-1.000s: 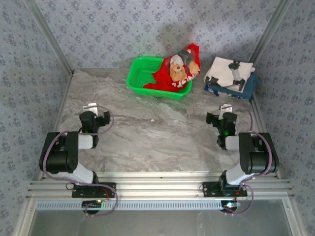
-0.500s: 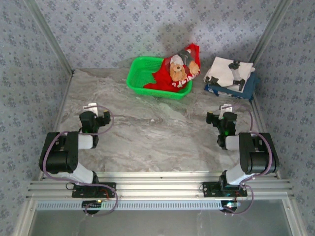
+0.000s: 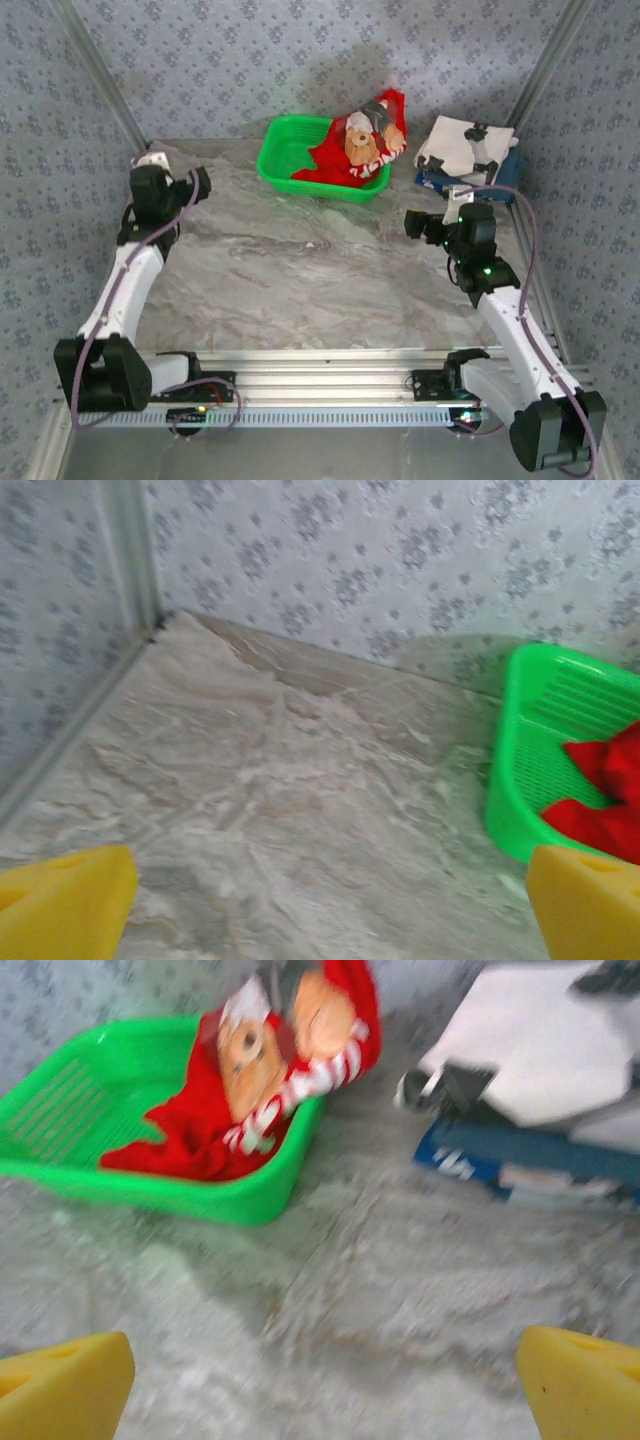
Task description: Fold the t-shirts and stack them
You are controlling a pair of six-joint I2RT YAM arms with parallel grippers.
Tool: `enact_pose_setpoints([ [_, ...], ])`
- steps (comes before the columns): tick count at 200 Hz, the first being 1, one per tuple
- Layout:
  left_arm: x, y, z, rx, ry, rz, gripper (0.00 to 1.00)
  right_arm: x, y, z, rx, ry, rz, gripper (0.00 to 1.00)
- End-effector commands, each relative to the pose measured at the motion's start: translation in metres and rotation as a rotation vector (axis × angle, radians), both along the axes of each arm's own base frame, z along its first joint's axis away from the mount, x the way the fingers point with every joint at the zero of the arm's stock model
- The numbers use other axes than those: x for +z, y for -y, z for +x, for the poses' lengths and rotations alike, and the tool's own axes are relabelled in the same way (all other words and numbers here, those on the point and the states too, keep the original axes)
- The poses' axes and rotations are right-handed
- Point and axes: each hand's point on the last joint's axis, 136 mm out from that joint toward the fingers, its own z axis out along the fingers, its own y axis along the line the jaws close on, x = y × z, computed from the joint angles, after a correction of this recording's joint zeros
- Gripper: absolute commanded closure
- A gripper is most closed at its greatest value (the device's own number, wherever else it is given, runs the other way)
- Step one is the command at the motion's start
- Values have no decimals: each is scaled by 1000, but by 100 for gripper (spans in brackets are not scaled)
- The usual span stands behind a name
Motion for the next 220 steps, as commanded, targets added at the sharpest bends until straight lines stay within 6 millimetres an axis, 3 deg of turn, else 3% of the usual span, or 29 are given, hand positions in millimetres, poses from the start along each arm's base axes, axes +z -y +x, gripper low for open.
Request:
enact_pose_setpoints([
  [1, -31, 36, 0, -115, -249, -129, 0, -18, -24, -34, 94, -219, 106, 0],
  [17, -26, 62, 21, -202, -283, -157, 0, -9, -33, -32, 133, -246, 143, 0],
  [37, -33, 86, 47, -251, -355, -160, 0, -2, -41, -22, 150, -293, 162, 0],
  [81, -59, 134, 103, -311, -426, -182, 1, 11, -69, 7, 228, -327, 210, 0],
  [99, -84, 153, 120, -324, -474, -177, 5, 14, -79, 15, 248, -352, 213, 0],
  [104, -84, 156, 128, -320, -465, -173, 6, 27, -82, 20, 254, -329, 215, 0],
  [133, -128, 152, 145, -251, -558, -142, 11, 43, -88, 29, 264, -323, 224, 0],
  [157, -147, 146, 160, -208, -577, -97, 14, 50, -89, 31, 269, -344, 222, 0],
  [191, -168, 138, 166, -167, -636, -46, 24, 57, -81, 52, 252, -343, 189, 0],
  [207, -179, 133, 161, -159, -671, -22, 34, 54, -67, 71, 193, -353, 201, 0],
  [220, -186, 130, 154, -168, -700, -13, 54, 47, -54, 89, 146, -374, 214, 0],
])
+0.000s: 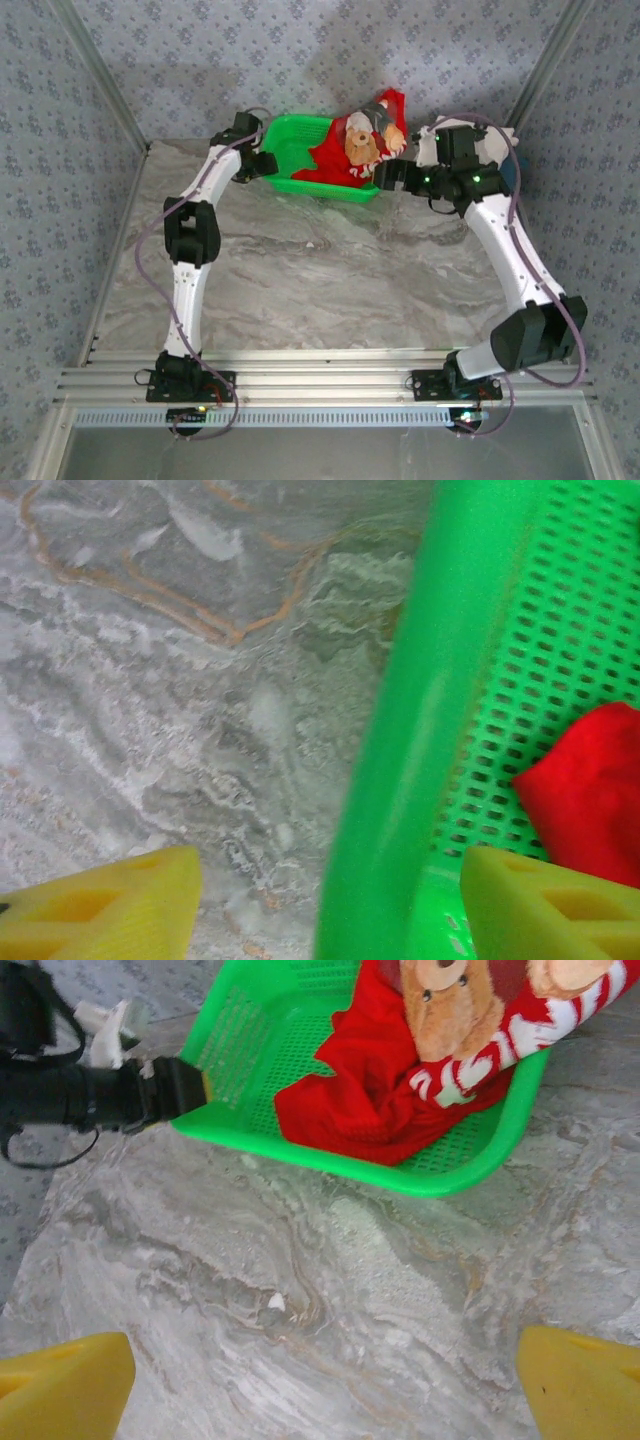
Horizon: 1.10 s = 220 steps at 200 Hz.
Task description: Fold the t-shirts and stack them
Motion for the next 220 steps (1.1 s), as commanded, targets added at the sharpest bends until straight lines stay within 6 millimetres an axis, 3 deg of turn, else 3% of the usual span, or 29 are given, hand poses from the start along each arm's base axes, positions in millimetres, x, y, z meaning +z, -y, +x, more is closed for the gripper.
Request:
enact_pose_setpoints([
  [1, -5, -14, -14, 1, -60, 54, 56, -11, 24, 24, -71, -59, -10, 0],
  [16, -7, -16, -26, -12, -89, 37, 80, -25, 40, 45, -126, -98, -57, 0],
  [28, -4, -18, -39, -15, -100, 40, 91, -33, 49, 63, -150, -116, -82, 0],
  [59, 5, -30, -91, 17, -123, 35, 96, -61, 49, 103, -140, -151, -45, 7],
  [96, 2, -56, -156, 111, -161, -8, 98, -98, 37, 120, -79, -184, 0, 13],
  [118, -3, -64, -190, 149, -189, -34, 100, -108, 16, 125, -34, -179, 90, 16],
  [141, -11, -76, -225, 229, -229, -74, 100, -128, 2, 111, 0, -235, 84, 18],
  [166, -12, -81, -239, 260, -214, -95, 100, -146, -4, 99, -7, -272, 131, 18],
  [199, -18, -82, -249, 275, -228, -102, 100, -155, -33, 93, 65, -262, 179, 18],
  [209, -21, -82, -250, 277, -237, -101, 100, -150, -41, 95, 77, -242, 205, 32],
  [220, -22, -84, -251, 291, -241, -105, 100, -141, -46, 100, 83, -223, 225, 63],
])
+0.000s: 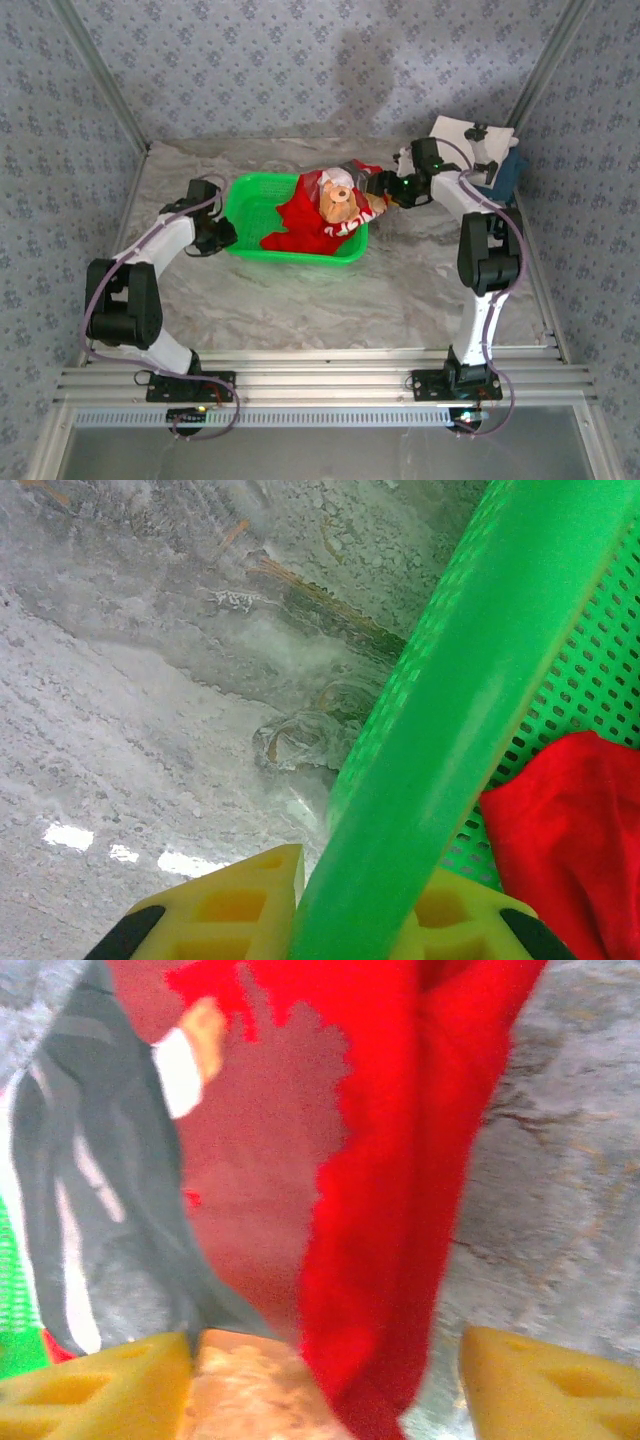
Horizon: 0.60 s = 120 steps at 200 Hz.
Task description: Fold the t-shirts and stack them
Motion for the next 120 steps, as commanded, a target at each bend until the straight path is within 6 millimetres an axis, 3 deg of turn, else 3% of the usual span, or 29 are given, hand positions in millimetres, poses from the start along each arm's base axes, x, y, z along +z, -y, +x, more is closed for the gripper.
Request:
enact_pose_setpoints([
  [1, -13, -11, -18, 56, -78, 20, 100, 31, -23, 13, 30, 90, 95, 66],
  [14, -14, -17, -17, 101, -75, -12, 100, 55, -21, 17, 13, 114, 111, 89],
  [24, -11, -22, -13, 136, -65, -30, 100, 91, -18, 23, -12, 194, 151, 100],
  [47, 2, -40, 3, 221, -32, -58, 100, 210, -17, 25, -15, 427, 250, 100],
  [65, 10, -67, 16, 390, 13, -157, 100, 303, -20, 5, 17, 587, 281, 100],
  [81, 15, -94, 24, 572, 67, -268, 100, 370, -7, -19, -28, 711, 296, 100],
  [99, 21, -123, 26, 757, 111, -332, 100, 416, 20, -47, -132, 798, 294, 100],
  [120, 28, -149, 18, 966, 151, -346, 100, 433, 52, -73, -251, 810, 296, 100],
])
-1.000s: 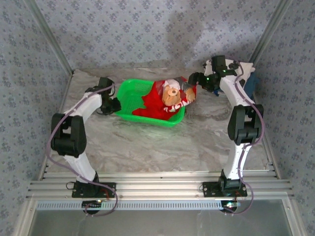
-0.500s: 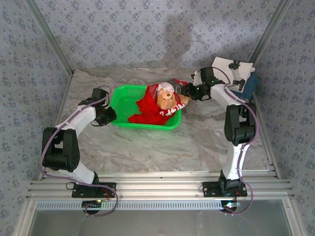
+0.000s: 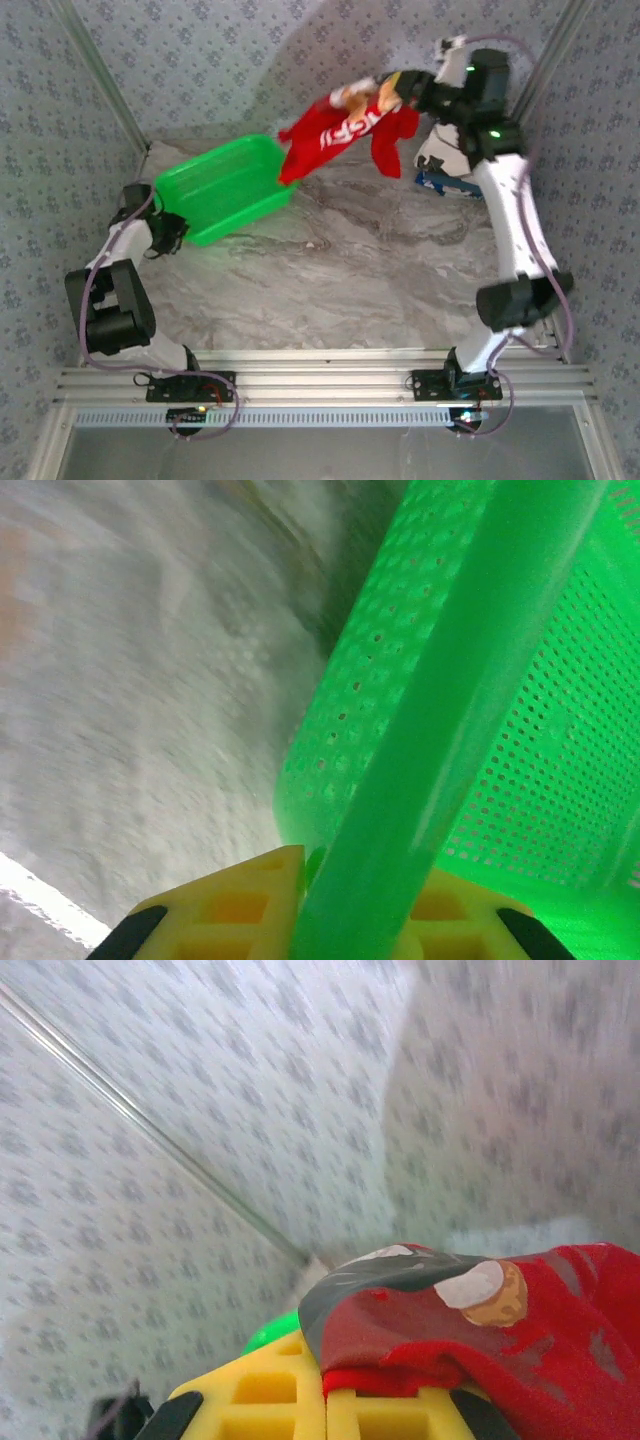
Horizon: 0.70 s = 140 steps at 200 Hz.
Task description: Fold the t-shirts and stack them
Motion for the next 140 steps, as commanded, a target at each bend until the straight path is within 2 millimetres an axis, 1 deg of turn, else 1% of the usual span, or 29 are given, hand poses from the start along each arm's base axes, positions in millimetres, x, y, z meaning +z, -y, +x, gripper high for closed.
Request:
enact_pose_setpoints([
  [1, 17, -23, -4, 309, 51, -88, 100, 43, 41, -38, -140, 37, 74, 100],
  [4, 17, -26, -6, 340, 54, -88, 100, 45, 43, -44, -144, 39, 73, 100],
  [15, 19, -33, -13, 443, 56, -91, 100, 36, 48, -56, -153, 3, 51, 100],
  [28, 21, -38, -21, 544, 66, -95, 100, 17, 51, -64, -164, -70, 39, 100],
  [33, 23, -39, -24, 578, 65, -94, 100, 5, 53, -65, -168, -89, 10, 100],
  [47, 29, -40, -29, 657, 68, -76, 100, -19, 54, -69, -172, -139, -13, 100],
  [55, 31, -41, -32, 700, 74, -69, 100, -29, 54, -71, -174, -153, -30, 100],
  [59, 31, -41, -33, 720, 74, -69, 100, -40, 53, -74, -174, -188, -45, 100],
  [73, 32, -40, -38, 794, 74, -72, 100, -58, 47, -80, -158, -225, -108, 100],
  [84, 35, -42, -43, 848, 84, -63, 100, -70, 37, -85, -129, -245, -172, 100],
  [98, 38, -45, -47, 909, 94, -57, 100, -86, 19, -90, -62, -278, -244, 100],
  [113, 36, -48, -54, 985, 106, -71, 100, -107, -1, -94, 6, -342, -314, 100],
  [126, 35, -51, -59, 1043, 134, -81, 100, -120, -17, -97, 54, -368, -367, 100],
  [140, 36, -53, -63, 1085, 155, -85, 100, -127, -35, -100, 106, -377, -412, 100],
])
